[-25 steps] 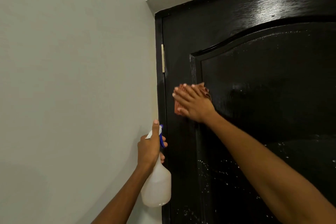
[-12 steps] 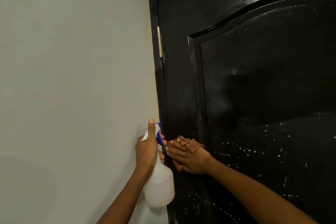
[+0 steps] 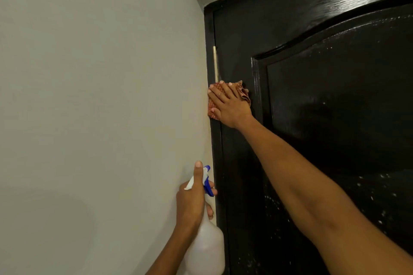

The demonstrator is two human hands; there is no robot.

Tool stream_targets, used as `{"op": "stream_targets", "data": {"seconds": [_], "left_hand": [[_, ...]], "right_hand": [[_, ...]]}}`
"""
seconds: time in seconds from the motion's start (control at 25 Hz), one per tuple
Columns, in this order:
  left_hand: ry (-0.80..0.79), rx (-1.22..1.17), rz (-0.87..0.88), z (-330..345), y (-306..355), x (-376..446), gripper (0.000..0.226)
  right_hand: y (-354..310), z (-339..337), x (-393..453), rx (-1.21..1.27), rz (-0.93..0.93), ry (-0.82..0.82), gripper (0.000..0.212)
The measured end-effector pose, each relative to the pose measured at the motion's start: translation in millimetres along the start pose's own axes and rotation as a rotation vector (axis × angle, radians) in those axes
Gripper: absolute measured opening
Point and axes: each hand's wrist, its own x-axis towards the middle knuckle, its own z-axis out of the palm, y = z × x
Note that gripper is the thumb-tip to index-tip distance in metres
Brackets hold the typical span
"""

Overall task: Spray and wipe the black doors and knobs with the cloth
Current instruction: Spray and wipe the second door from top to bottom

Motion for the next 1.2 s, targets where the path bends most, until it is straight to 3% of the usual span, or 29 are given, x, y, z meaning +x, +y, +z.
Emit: {"op": "stream_targets", "data": {"seconds": [0.2,0.44,0.56,0.72,0.96,1.2], "left_hand": [[0.023,-0.009,0.012,7,7,11,0.073],[0.018,0.092,0.039,18,-13,-12,0.077],[0.001,0.115,0.013,25,-22,-18,0.075],[-0.049,0.104,-0.007,37,-23,-21,0.075],[-0.082,0.021,-0.078,41,-34,-10,0.084],[-0.115,0.046,-0.145,56,-66,-19,0.076]], "right_hand": [[-40,29,-36,0.035,0.056,0.101,0.066],[-70,104,-191,0.038,-0.259,-0.084,0.069],[-50,117,-250,0.027,-0.343,-0.137,0.069],[-6,89,-240,-0.018,-0.198,-0.082,0.071],[67,23,-140,-0.007,0.219,0.167,0.068],[18,76,-228,0.015,0.122,0.106,0.076]]}}
